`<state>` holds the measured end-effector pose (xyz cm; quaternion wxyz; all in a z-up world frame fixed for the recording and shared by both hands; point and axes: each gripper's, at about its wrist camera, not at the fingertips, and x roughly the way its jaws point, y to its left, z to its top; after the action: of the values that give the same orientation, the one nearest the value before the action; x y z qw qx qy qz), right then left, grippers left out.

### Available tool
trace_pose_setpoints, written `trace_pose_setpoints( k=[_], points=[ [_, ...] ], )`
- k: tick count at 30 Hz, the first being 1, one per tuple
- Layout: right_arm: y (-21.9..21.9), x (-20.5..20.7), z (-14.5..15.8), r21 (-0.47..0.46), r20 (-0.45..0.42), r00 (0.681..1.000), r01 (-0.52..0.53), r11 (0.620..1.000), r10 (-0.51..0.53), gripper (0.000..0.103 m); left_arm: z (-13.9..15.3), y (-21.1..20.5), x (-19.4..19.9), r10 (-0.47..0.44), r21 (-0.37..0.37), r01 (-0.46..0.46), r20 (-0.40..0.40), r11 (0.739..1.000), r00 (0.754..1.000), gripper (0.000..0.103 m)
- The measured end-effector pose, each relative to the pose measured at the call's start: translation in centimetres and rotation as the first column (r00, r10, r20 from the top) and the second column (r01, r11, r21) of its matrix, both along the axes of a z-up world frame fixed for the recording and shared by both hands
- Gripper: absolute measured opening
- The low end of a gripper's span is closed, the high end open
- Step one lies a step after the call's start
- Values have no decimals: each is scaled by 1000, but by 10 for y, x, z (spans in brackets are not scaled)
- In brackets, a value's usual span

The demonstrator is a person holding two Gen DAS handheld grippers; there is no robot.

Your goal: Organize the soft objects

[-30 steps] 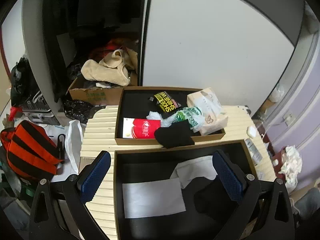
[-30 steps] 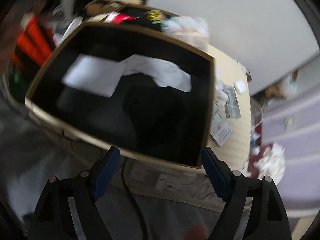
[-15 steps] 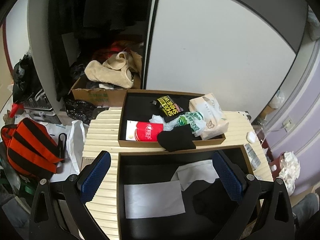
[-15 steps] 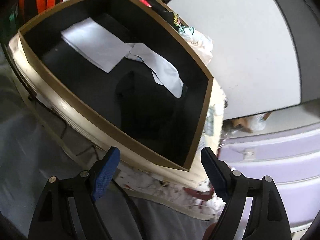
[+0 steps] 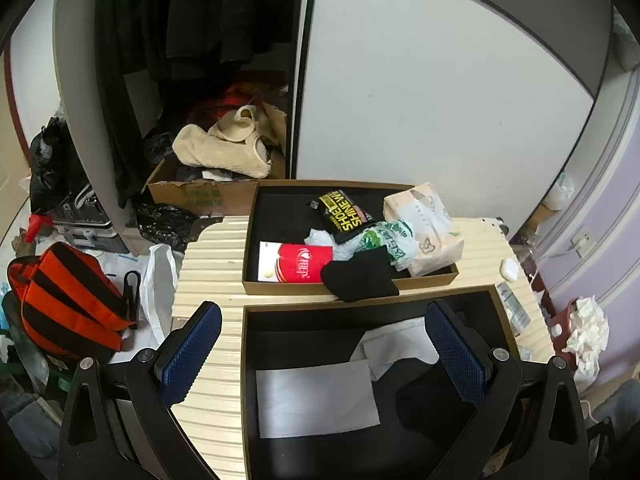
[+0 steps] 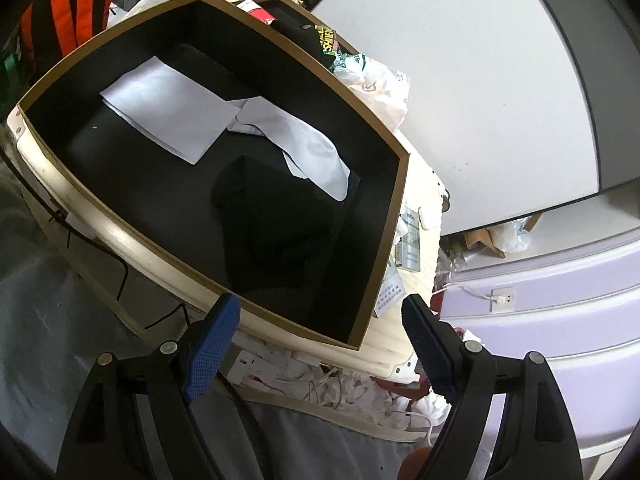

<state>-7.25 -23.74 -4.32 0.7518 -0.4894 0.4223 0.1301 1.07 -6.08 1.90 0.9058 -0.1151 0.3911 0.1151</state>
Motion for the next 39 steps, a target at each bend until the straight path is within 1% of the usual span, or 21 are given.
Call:
trace_pose_setpoints(
  k=[8, 14, 20, 28, 35, 39],
  points=[
    [-3, 9, 5, 9, -9, 1000, 19, 1000, -19, 82, -2, 4, -1, 16, -5, -16, -5, 1000, 1000, 101],
    [-3, 16, 5, -5, -7, 1000, 25, 1000, -25, 82, -2, 5, -1, 19, -4, -19, -6, 1000, 1000, 101],
    [-3, 17, -3, -33, -20, 1000, 19, 999, -20, 82, -2, 5, -1, 19, -4, -19, -6, 1000, 1000, 101],
    [-4, 18, -2, -34, -25, 999, 23, 999, -24, 82, -2, 8, -1, 24, -7, -24, -7, 1000, 1000, 101],
    [-2, 14, -4, -64, 24, 1000, -3, 998, 4, 82, -2, 8, -1, 23, -5, -23, -8, 1000, 1000, 101],
    [-4, 19, -6, -90, 59, 998, 7, 996, -2, 82, -2, 8, -1, 24, -5, -24, -7, 1000, 1000, 101]
  ],
)
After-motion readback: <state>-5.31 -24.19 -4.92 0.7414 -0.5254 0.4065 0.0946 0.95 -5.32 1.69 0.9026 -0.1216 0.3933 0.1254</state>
